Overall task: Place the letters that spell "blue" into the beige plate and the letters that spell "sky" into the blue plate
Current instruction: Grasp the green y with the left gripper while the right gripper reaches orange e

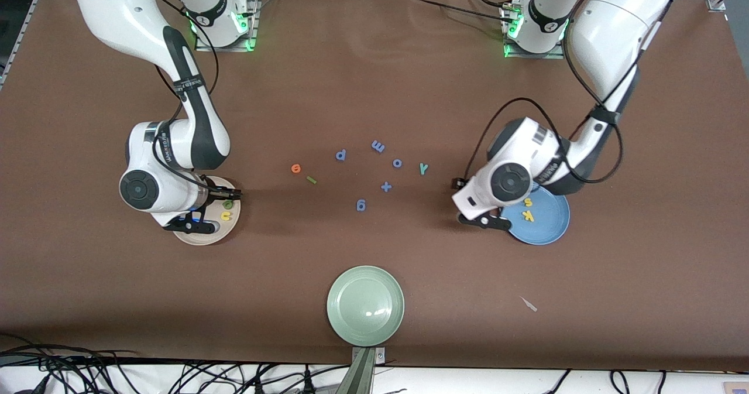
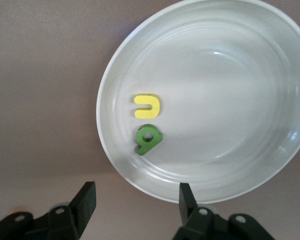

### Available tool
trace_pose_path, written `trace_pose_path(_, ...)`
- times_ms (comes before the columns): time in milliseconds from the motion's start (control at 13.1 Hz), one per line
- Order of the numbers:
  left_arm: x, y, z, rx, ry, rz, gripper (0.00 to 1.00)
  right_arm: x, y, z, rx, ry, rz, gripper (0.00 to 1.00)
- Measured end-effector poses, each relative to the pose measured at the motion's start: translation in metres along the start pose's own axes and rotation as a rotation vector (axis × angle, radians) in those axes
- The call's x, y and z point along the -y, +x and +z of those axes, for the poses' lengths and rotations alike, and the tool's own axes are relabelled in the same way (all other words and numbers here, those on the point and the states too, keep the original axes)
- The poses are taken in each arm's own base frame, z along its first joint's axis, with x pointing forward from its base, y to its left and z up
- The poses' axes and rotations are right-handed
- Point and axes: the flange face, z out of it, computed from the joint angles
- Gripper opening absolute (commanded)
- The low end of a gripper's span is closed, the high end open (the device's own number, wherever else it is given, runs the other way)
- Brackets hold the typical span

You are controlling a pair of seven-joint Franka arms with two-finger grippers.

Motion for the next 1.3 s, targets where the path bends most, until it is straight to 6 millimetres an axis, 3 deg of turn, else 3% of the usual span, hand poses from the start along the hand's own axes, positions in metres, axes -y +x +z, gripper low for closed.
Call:
trace_pose_path(153,-0.037,-0.023,0.022,-0.066,-0.053,0.01,1.0,0.005,-0.001,0.0,0.003,0.015,0.033,0.78)
trace_pose_path(305,-0.064,-0.046,0.045,-0.088,-0.088,0.004,1.0,0.024,-0.006,0.002,0.009,0.035,0.082,0.78)
trace_pose_path(458,-0.089,-0.064,0.058,-0.092,-0.062,0.016,0.97,0.065,-0.019,0.006,0.0,0.035,0.127,0.78)
trace_pose_path(687,-0.1,-0.073,0.073,-0.148,-0.006,0.048,0.88,0.127,-0.041,0.026,-0.029,0.015,0.187,0.79)
trace_pose_path(839,-0.102,-0.071,0.082,-0.168,-0.03,0.048,0.71,0.14,-0.049,0.054,-0.059,0.012,0.213,0.78)
trace_pose_path(992,-0.104,-0.071,0.086,-0.171,-0.043,0.042,0.42,0.138,-0.056,0.08,-0.068,0.013,0.232,0.78)
trace_pose_path(1221,-0.105,-0.07,0.083,-0.177,-0.045,0.038,0.08,0.142,-0.06,0.078,-0.074,0.023,0.254,0.79)
trace_pose_path(1297,-0.105,-0.07,0.081,-0.18,-0.046,0.038,0.04,0.144,-0.061,0.076,-0.072,0.025,0.252,0.79)
